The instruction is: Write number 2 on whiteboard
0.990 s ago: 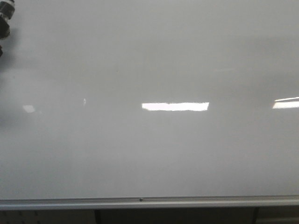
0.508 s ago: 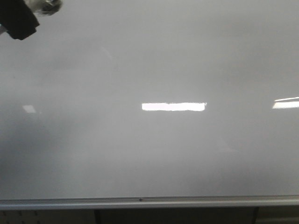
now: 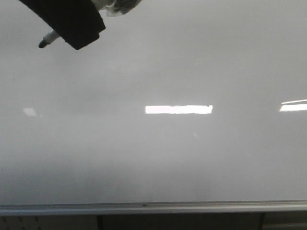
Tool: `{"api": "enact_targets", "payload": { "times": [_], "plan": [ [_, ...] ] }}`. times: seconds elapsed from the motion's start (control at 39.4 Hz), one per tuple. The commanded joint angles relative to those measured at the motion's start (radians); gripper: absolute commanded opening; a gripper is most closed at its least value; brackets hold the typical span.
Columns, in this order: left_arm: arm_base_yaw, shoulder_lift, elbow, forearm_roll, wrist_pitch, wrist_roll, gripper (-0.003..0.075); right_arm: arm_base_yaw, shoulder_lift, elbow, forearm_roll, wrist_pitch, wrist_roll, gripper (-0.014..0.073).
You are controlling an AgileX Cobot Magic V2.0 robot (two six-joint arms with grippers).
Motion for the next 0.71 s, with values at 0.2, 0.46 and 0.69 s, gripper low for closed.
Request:
{"api": "enact_targets", "payload": {
  "times": [0.2, 0.46, 0.69],
  "plan": [
    [-0.011, -0.035, -0.035, -0.031, -0.032, 0.002, 0.0063, 0.104, 0.111, -0.128, 0.041, -0.066, -0.016, 0.0580],
    [-0.011, -0.035, -0.035, -0.031, -0.047, 0.002, 0.0063, 0.134, 0.161, -0.163, 0.039, -0.094, -0.016, 0.0550],
    [-0.011, -0.035, -0.035, -0.031, -0.047, 0.002, 0.0063, 0.134, 0.161, -0.163, 0.030, -0.068, -0.016, 0.0338]
  ]
}}
